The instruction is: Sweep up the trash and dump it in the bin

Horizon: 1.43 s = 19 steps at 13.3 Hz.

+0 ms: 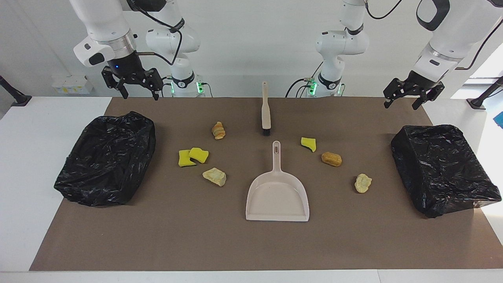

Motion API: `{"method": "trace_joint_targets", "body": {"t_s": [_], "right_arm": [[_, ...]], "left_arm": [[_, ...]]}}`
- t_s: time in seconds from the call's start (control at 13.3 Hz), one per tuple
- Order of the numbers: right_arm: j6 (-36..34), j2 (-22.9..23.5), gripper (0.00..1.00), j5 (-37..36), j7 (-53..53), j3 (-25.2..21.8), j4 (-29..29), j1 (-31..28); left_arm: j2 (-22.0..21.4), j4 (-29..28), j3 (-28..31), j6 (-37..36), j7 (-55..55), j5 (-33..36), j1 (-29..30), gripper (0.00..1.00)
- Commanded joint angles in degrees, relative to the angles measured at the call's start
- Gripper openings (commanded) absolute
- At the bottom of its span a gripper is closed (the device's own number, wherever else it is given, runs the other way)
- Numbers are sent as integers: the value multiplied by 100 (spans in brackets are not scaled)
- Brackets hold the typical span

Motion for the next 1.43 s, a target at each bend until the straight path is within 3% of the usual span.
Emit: {"method": "trace_joint_targets", "body": {"t_s": [0.0, 0.75, 1.36], "right_arm": [[87, 32, 100, -45, -137, 25, 51, -119], [61, 32, 100, 61, -137, -37, 16, -120], [43, -3, 100, 70, -84, -37, -36, -138]], "left_arm": [[-106, -152, -16, 68, 45, 27, 32, 100], [-141, -178, -16, -28, 28, 18, 164, 100], [-168, -670, -25, 269, 72, -121, 68, 100]]}}
